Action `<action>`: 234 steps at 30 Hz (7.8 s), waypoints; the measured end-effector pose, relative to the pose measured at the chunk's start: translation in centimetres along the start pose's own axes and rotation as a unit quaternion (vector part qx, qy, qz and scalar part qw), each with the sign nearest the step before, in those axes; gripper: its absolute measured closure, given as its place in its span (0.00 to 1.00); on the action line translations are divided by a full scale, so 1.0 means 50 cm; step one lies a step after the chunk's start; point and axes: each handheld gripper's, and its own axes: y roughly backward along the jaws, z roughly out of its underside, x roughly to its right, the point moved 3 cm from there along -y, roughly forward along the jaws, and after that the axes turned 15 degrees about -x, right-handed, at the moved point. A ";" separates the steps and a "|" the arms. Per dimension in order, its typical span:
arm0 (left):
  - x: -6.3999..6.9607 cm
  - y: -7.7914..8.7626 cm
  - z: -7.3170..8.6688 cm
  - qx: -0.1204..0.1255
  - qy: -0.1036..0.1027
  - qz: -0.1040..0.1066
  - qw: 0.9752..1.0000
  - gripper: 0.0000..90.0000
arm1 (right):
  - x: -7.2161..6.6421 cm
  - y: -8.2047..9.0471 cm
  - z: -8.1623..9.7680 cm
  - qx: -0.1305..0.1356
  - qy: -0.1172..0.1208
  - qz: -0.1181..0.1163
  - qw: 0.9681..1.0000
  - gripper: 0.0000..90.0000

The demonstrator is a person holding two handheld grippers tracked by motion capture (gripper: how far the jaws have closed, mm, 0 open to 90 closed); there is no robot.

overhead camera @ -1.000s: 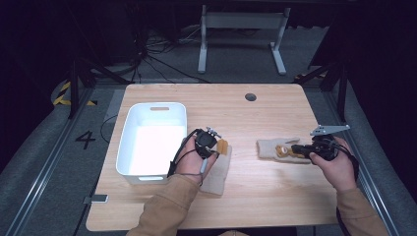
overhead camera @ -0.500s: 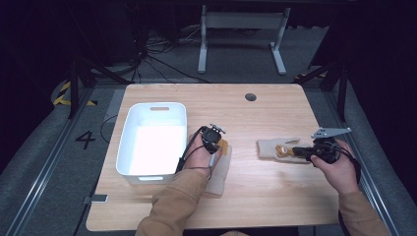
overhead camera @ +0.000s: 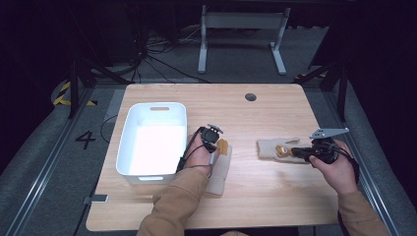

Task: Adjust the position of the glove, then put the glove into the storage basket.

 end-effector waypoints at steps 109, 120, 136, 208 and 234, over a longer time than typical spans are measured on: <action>0.046 0.122 0.198 0.078 -0.122 0.081 0.986 0.89 | -0.201 -0.133 -0.024 -0.143 0.128 -0.067 0.979 1.00; 0.035 0.126 0.195 0.085 -0.112 0.075 0.987 0.85 | -0.195 -0.106 -0.025 -0.118 0.134 -0.076 0.981 0.99; 0.030 0.134 0.190 0.100 -0.107 0.075 0.986 0.77 | -0.093 -0.022 -0.025 0.023 0.060 -0.026 0.998 0.90; 0.031 0.132 0.204 0.097 -0.108 0.082 0.986 0.73 | -0.051 -0.008 -0.050 0.071 0.036 0.002 0.997 0.77; 0.031 0.138 0.204 0.099 -0.100 0.085 0.986 0.70 | -0.235 -0.017 -0.087 0.087 0.087 -0.069 0.990 0.76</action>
